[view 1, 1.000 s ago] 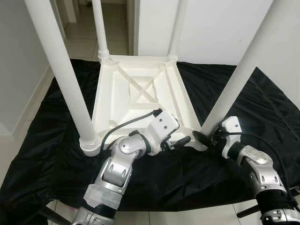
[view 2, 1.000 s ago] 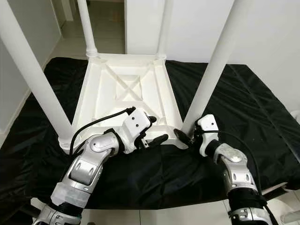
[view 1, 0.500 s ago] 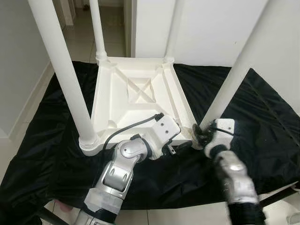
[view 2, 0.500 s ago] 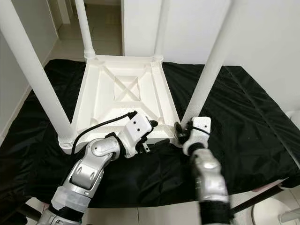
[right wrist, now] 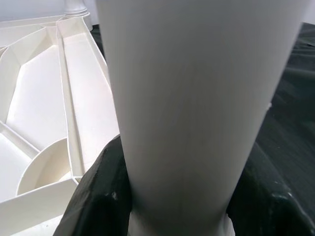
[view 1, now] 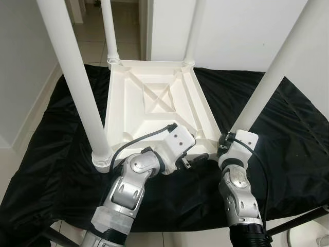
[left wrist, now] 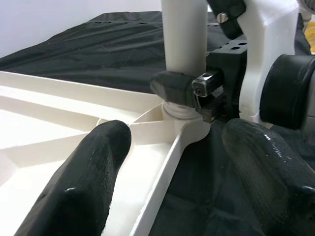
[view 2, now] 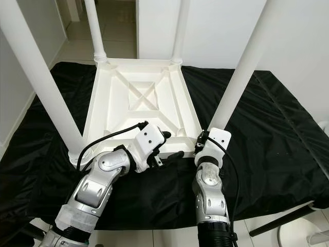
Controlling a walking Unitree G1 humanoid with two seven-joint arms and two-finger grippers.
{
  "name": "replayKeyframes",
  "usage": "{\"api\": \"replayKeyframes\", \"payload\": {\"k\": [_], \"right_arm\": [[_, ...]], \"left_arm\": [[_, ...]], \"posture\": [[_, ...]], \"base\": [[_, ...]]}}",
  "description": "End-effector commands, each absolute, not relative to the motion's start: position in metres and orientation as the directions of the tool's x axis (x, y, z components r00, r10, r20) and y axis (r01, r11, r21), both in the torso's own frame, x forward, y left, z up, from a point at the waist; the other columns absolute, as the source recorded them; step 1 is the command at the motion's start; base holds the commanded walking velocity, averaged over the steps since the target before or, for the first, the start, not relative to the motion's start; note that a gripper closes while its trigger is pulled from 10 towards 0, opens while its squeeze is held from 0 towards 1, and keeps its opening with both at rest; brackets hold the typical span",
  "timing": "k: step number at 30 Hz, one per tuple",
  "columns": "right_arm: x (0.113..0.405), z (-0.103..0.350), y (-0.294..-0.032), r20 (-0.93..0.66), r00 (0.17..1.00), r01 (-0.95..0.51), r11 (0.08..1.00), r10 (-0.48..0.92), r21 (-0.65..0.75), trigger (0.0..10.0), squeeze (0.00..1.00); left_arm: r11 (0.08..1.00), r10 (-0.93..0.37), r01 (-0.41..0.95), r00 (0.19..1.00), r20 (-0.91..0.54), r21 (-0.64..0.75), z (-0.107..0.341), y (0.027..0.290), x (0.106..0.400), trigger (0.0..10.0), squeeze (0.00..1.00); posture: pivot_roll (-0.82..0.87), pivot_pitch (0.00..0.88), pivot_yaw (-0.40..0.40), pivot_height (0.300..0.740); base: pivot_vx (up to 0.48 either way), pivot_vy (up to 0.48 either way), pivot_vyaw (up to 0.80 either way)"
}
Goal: Building children table
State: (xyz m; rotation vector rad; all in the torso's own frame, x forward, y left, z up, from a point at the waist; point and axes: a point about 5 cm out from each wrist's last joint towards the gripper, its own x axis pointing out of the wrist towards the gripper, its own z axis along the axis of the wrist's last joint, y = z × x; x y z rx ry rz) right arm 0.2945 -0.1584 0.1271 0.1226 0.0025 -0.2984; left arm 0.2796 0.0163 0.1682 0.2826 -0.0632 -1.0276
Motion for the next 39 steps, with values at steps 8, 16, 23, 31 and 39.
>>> {"api": "replayKeyframes", "payload": {"k": [8, 16, 23, 31, 39], "right_arm": [[0.281, 0.128, -0.155, 0.038, 0.986, 0.156, 0.974, -0.164, 0.165, 10.0, 1.0], [0.279, 0.125, -0.169, 0.033, 0.998, 0.052, 0.992, -0.056, 0.114, 10.0, 0.0], [0.279, 0.124, -0.191, 0.039, 0.995, -0.089, 0.995, 0.088, 0.042, 10.0, 0.0], [0.282, 0.126, -0.206, 0.037, 0.956, -0.287, 0.956, 0.29, -0.054, 10.0, 0.0], [0.29, 0.128, -0.211, 0.027, 0.927, -0.372, 0.924, 0.375, -0.091, 10.0, 0.0]], "left_arm": [[0.586, -0.785, 0.762, 0.618, -0.039, 0.276, 0.172, 0.016, 0.288, 10.0, 0.0], [0.58, -0.789, 0.766, 0.613, -0.045, 0.278, 0.171, 0.016, 0.288, 10.0, 0.0], [0.562, -0.799, 0.777, 0.599, -0.058, 0.284, 0.169, 0.017, 0.287, 10.0, 0.0], [0.53, -0.818, 0.799, 0.57, -0.076, 0.283, 0.165, 0.02, 0.283, 10.0, 0.0], [0.5, -0.838, 0.823, 0.538, -0.088, 0.27, 0.162, 0.021, 0.279, 10.0, 0.0]], "posture": [[-0.05, 0.0, -0.065, 0.74], [-0.06, 0.0, -0.055, 0.74], [-0.07, 0.0, -0.042, 0.74], [-0.06, 0.0, -0.043, 0.74], [-0.06, 0.0, -0.042, 0.74]], "base": [[0.0, 0.0, 0.0], [0.0, 0.0, 0.0], [0.0, 0.0, 0.0], [0.0, 0.0, 0.0], [0.0, 0.0, 0.0]]}}
